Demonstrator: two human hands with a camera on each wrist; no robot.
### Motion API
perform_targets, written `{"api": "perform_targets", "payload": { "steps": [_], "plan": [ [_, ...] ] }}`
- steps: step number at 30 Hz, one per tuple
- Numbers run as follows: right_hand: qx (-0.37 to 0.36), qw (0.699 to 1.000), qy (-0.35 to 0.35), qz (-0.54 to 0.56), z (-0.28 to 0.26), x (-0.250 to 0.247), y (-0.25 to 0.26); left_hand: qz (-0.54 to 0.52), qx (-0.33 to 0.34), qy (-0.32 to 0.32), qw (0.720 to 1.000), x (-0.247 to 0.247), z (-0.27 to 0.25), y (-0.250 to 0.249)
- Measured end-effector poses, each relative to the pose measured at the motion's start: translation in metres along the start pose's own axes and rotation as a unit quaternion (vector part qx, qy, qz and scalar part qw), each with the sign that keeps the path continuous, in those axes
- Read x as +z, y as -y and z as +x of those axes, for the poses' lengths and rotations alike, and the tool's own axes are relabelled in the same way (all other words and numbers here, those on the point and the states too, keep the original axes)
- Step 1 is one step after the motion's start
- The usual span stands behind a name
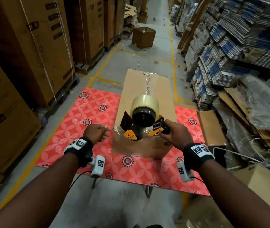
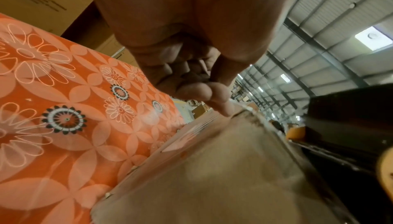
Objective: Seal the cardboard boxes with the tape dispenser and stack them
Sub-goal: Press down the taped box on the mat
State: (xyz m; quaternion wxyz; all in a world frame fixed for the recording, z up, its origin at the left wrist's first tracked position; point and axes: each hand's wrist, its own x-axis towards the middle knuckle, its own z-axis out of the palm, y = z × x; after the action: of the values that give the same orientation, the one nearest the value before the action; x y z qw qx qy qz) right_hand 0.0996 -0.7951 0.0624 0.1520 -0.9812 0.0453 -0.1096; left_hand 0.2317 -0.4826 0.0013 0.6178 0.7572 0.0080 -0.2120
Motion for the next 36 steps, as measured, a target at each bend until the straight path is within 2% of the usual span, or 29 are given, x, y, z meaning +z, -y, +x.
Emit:
{"api": "perform_targets", "payload": {
  "steps": [6,11,13,15,18,19,21,23,28,36],
  "plan": [
    [-0.011,0.999,0.028,-0.022,0.001,0.004,-0.002,0.054,-0.049,0.014,0.997,0.030,0.007,0.012],
    [-0.022,0.999,0.027,-0.028,0.002,0.005,-0.005,0.095,-0.124,0.043,0.987,0.035,0.013,0.032],
    [-0.023,0.999,0.025,-0.024,0.002,0.006,-0.005,0.188,-0.101,0.033,0.976,0.027,0.011,0.031],
    [-0.027,0.999,0.019,-0.025,0.001,0.007,-0.007,0.248,-0.033,-0.012,0.968,0.017,0.009,0.018],
    [-0.029,0.999,0.021,-0.015,0.003,0.008,-0.010,0.197,0.071,-0.062,0.976,0.012,0.004,-0.012],
    [-0.030,0.999,0.025,-0.009,0.004,0.007,-0.011,0.191,0.086,-0.061,0.976,0.015,0.002,-0.022],
    [-0.031,0.999,0.030,0.007,0.006,0.007,-0.012,0.243,0.116,-0.038,0.962,0.026,-0.001,-0.032],
    [-0.024,0.999,0.043,0.023,0.009,0.008,-0.013,0.278,0.127,-0.034,0.952,0.034,-0.001,-0.035],
    [-0.024,0.995,0.096,0.031,0.010,0.009,-0.017,0.284,0.131,-0.058,0.948,0.040,-0.003,-0.031],
    [-0.045,0.997,0.064,-0.015,-0.006,-0.013,-0.053,0.273,0.130,-0.084,0.950,0.047,-0.010,-0.029]
  ]
}}
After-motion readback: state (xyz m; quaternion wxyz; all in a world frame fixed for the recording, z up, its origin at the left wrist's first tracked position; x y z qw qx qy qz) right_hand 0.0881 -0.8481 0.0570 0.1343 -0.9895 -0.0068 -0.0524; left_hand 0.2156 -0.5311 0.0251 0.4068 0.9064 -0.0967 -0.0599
